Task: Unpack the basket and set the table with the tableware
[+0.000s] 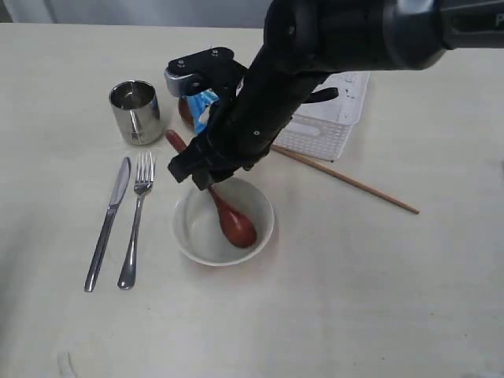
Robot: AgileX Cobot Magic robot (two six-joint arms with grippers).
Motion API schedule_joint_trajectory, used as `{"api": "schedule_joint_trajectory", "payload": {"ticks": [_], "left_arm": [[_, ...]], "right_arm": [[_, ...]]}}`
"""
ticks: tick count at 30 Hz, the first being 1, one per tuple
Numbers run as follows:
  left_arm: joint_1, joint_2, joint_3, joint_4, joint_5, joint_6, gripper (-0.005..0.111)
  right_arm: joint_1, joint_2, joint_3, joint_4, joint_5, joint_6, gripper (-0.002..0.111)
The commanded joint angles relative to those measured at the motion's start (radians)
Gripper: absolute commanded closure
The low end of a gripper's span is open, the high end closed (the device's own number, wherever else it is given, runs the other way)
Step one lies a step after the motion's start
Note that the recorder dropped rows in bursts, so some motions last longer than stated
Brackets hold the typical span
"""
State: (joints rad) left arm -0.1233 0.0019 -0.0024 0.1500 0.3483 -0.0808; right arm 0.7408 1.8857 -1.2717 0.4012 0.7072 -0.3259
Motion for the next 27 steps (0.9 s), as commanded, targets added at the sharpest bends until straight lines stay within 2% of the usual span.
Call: {"api": "schedule_joint_trajectory", "payload": {"ticks": [1,7,14,20,27], "left_arm": [[-0.005,-0.002,0.002,-0.002,-0.001,-0.002,0.107],[-0.005,-0.002,0.002,-0.002,-0.001,-0.002,0.107],[-0.005,-0.002,0.002,-0.002,-0.001,-0.002,0.107],[-0.005,-0.002,0.002,0.003,-0.001,-0.002,0.107],[-0.005,-0.002,0.002,0.003,-0.001,-0.002,0.107]], "right_arm": [[-0.007,-0.049,-0.006,0.004,0.027,-0.012,0.059],[-0.034,-0.134,-0.006,-0.13,-0.038,0.016,0.067],[-0.155,-0.141,-0.006,-0.353,-0.045,-0.053,0.067],[-0.222,-0.12,-0.006,-0.347,-0.059,-0.107,0.067],[-0.227,-0.031,-0.006,-0.344,-0.044,-0.119,0.067]]}}
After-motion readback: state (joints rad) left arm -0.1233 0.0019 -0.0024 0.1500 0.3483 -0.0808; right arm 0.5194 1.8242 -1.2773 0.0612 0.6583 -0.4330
